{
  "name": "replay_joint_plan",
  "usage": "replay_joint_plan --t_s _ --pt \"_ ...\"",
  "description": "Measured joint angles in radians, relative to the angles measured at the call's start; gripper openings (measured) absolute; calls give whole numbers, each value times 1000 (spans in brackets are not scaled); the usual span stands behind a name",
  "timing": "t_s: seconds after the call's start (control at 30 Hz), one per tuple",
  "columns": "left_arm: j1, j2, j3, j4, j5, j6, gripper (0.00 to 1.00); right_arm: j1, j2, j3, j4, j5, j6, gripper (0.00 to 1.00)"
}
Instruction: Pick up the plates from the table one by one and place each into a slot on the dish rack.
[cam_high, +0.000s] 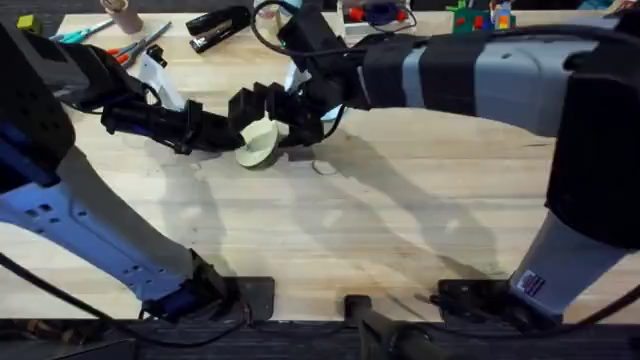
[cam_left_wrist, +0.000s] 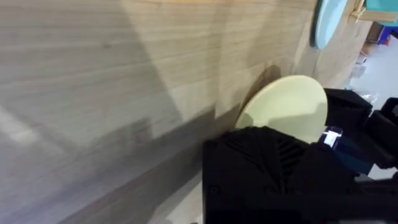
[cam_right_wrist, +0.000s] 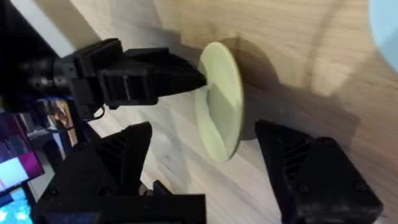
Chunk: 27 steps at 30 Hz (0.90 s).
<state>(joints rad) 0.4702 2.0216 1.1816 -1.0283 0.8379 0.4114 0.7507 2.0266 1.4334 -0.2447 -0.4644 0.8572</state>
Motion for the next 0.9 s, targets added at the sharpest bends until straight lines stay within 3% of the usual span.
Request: replay_joint_plan --t_s 0.4,0.57,0.73,0.9 --pt "0 0 0 0 0 0 41 17 39 0 14 4 40 989" --pt "0 0 0 0 0 0 41 17 39 0 37 8 52 886" --pt "0 0 0 0 0 0 41 17 39 0 39 8 56 595" --pt "2 0 0 0 4 0 41 11 39 0 20 30 60 146"
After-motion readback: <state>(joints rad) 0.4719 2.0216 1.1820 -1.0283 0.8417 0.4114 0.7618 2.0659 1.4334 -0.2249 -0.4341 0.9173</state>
